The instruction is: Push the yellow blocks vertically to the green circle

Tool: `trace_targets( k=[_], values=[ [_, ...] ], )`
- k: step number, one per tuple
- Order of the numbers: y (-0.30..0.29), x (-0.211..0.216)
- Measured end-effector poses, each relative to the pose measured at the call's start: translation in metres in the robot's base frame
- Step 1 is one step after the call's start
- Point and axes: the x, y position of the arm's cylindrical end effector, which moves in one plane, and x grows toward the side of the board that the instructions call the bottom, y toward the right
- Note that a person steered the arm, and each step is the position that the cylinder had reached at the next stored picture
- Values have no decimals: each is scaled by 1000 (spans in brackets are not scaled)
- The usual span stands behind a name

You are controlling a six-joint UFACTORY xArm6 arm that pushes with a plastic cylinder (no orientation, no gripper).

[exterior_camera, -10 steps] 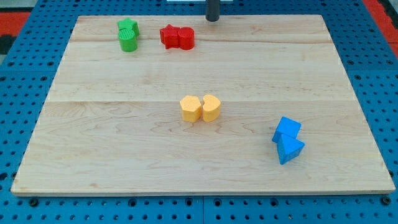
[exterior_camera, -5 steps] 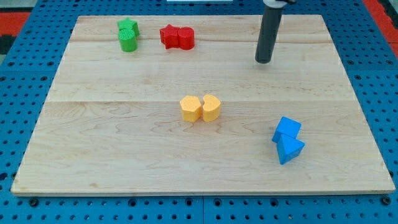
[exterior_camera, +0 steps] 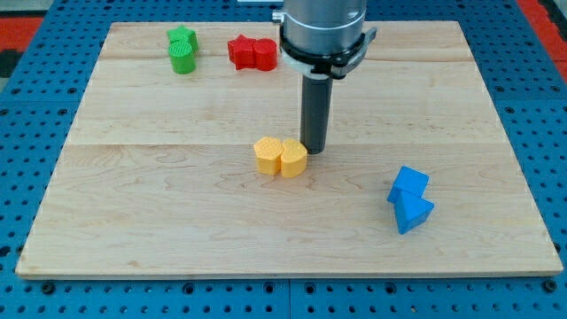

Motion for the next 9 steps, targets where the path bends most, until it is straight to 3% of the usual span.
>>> trace_targets(
  k=[4,5,8,9],
  values=[
    [23,40],
    [3,53],
    [-141,12],
    [-149,5]
  ],
)
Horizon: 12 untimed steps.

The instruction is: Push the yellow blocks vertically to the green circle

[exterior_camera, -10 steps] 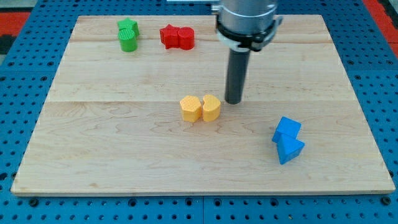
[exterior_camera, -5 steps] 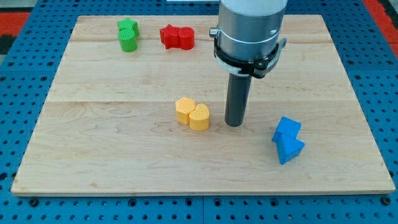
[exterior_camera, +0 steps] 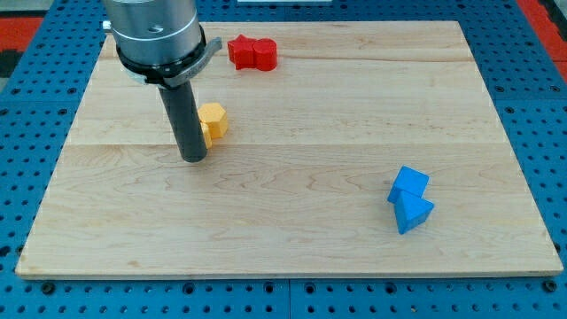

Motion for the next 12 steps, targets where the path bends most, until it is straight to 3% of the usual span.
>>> trace_targets(
  k=[2,4,6,7,9,10,11,12],
  values=[
    [-2,-25],
    [50,-26],
    [56,-89],
    [19,-91],
    [35,-58],
    [-5,-57],
    [-82,-61],
    [-103,-70]
  ],
)
